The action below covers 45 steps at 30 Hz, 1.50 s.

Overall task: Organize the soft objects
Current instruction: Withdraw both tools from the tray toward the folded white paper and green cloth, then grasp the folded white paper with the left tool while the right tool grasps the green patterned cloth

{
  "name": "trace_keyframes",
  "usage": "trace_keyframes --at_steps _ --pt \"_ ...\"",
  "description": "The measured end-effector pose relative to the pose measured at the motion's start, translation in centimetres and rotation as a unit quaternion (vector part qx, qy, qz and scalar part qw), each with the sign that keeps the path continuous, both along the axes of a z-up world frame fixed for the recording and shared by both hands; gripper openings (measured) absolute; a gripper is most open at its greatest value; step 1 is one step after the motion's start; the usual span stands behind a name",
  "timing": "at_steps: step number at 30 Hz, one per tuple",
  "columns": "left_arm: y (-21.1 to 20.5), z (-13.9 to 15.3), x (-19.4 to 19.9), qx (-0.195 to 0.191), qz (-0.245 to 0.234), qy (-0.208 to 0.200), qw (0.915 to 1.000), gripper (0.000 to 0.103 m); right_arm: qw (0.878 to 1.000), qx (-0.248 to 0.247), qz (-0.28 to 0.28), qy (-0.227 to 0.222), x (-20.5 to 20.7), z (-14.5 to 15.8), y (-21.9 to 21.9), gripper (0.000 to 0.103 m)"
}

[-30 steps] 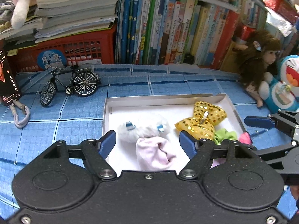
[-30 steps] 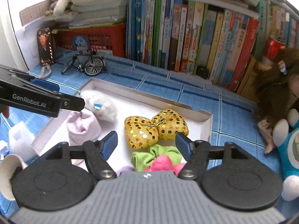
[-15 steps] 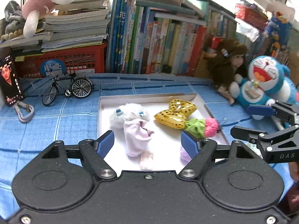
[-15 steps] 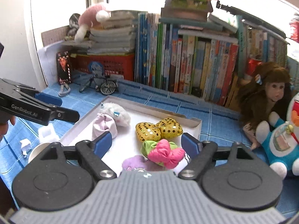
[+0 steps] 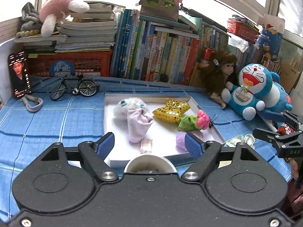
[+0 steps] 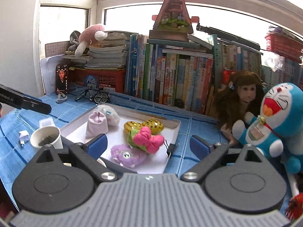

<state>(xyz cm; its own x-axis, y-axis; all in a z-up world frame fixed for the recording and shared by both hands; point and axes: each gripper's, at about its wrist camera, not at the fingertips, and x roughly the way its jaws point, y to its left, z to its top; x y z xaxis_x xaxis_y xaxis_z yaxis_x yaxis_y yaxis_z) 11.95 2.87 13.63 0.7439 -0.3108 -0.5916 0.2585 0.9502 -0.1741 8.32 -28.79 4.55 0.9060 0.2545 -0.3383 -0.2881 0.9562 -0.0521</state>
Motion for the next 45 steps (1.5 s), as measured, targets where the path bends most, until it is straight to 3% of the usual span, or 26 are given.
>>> trace_keyframes --at_steps 7,15,28,33,41,45 --pt "3.0 -2.3 -1.7 -0.024 0.029 0.006 0.9993 0.081 0.999 0.029 -0.005 -0.014 -2.4 -3.1 -1.4 0.102" --pt "6.4 -4.6 -3.5 0.004 0.085 -0.016 0.9962 0.081 0.996 0.077 -0.044 -0.020 -2.9 -5.3 -3.4 0.103" --pt "12.4 -9.0 -5.8 0.020 0.192 -0.026 0.9808 0.082 0.990 0.094 -0.109 -0.004 -0.7 -7.8 -3.9 0.103" --pt "13.1 -10.7 -5.6 0.013 0.203 -0.012 0.9791 0.082 0.988 0.100 -0.120 0.013 0.1 -8.6 -4.1 0.103" --pt "12.5 -12.0 -5.2 0.034 0.205 -0.021 0.9779 0.082 0.985 0.103 -0.134 0.028 0.7 -9.4 -4.0 0.103" --pt "12.2 -12.3 -4.9 0.031 0.201 -0.014 0.9790 0.075 0.983 0.114 -0.138 0.034 1.1 -9.6 -4.1 0.103"
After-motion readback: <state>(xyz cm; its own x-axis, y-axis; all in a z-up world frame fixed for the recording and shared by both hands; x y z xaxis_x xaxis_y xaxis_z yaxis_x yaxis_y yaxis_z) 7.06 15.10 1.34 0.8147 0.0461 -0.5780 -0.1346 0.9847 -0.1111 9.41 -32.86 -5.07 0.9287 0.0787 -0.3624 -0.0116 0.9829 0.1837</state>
